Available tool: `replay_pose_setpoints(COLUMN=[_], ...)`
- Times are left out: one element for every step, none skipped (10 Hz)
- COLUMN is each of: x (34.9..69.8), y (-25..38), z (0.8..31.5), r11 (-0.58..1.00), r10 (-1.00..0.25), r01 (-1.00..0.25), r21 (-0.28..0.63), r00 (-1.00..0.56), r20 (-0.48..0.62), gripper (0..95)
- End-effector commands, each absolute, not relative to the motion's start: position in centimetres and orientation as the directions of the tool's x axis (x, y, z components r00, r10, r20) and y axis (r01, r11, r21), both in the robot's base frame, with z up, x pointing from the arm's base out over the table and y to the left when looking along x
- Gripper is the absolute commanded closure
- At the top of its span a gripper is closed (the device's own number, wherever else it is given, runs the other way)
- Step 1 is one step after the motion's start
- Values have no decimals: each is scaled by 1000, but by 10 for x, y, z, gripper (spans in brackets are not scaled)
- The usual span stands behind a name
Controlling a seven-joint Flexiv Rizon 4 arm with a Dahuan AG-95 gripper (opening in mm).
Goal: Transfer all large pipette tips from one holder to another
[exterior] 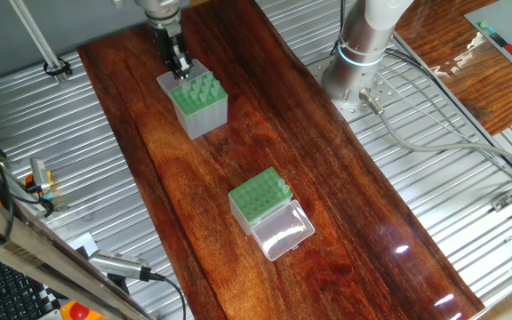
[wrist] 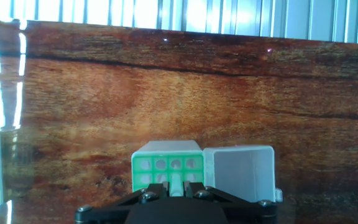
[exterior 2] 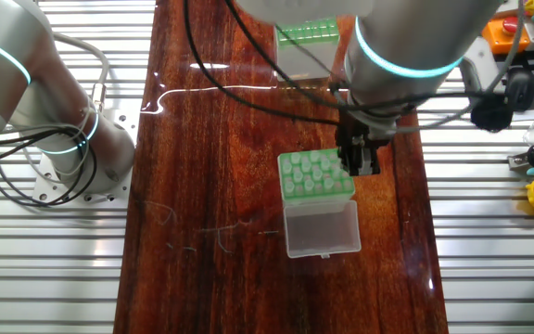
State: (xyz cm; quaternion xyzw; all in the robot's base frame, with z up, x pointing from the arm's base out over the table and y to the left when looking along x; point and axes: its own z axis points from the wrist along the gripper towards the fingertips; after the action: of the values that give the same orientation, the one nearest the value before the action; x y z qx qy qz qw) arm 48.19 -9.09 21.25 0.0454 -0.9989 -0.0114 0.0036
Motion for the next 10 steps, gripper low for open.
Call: replay_pose_setpoints(x=[482, 483, 483, 484, 485, 486, 487, 488, 489, 489], y=[-90, -90, -91, -92, -93, -93, -93, -92, -91, -90], z=[215, 219, 222, 225, 229, 232, 237, 240, 244, 246], r11=[996, 996, 996, 996, 996, 995, 995, 995, 996, 996], r10=[-90, -90, -91, -91, -91, -91, -91, -90, -90, -89], r01=[-90, -90, -91, -91, -90, -91, -91, -90, -89, -89], r21=[23, 24, 25, 26, 26, 29, 29, 30, 30, 30], r00=[-996, -996, -996, -996, -996, -996, -996, -996, -996, -996], r20=[9, 9, 8, 9, 9, 8, 8, 8, 8, 8], gripper=[950, 950, 950, 950, 950, 950, 950, 950, 950, 950])
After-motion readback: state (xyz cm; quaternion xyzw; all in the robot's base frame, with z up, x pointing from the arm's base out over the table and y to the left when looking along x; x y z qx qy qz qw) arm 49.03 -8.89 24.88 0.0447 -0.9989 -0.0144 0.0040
